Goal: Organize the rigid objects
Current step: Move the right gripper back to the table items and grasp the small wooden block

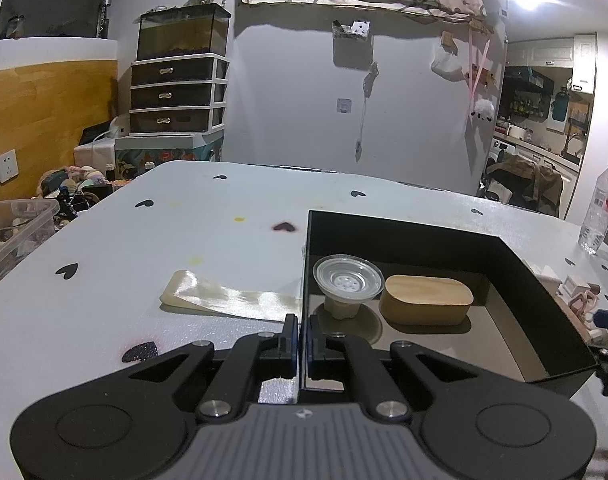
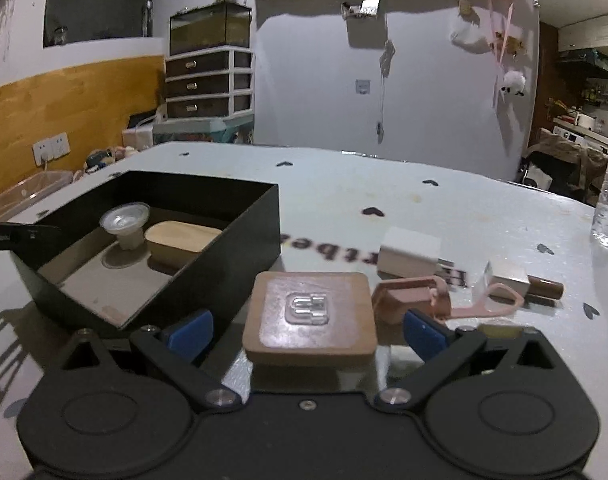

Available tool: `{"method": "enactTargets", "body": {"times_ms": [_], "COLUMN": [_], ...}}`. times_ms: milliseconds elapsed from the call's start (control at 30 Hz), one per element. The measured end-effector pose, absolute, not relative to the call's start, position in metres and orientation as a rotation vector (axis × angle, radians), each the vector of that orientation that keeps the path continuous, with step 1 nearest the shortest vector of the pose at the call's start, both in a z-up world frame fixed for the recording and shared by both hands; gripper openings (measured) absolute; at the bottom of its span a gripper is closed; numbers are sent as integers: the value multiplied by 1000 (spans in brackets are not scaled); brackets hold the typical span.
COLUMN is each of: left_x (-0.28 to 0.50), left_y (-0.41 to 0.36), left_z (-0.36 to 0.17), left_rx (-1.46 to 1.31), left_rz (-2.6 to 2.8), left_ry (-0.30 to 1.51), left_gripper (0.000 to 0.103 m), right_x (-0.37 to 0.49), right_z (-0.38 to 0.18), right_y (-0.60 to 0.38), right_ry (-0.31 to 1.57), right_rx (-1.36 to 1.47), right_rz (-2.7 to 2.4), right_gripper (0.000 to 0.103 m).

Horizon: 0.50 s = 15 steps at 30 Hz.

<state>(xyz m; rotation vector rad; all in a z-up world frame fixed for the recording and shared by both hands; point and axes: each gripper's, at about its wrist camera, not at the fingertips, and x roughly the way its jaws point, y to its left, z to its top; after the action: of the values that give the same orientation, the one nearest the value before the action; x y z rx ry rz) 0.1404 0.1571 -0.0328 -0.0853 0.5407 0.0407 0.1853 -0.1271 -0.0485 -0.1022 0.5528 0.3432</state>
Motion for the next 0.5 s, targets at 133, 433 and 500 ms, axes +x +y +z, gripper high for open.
{"method": "enactTargets", "body": {"times_ms": [133,433,500], "left_x": [141,142,142], "left_y": [157,156,155], "left_z": [-33,-33,-33], "left_rx": [-83,-81,-82], "left_rz": [41,42,41], "left_ry": [542,542,542], "left_gripper": [4,5,5], "right_x": [200,217,219], "right_z": [-49,-55,-56], "right_y": [-128,-138,-138], "right_ry": [583,635,644], "right_rx": [-94,-76,-85], "right_rz": [374,486,484], "right_gripper": [102,89,85]}}
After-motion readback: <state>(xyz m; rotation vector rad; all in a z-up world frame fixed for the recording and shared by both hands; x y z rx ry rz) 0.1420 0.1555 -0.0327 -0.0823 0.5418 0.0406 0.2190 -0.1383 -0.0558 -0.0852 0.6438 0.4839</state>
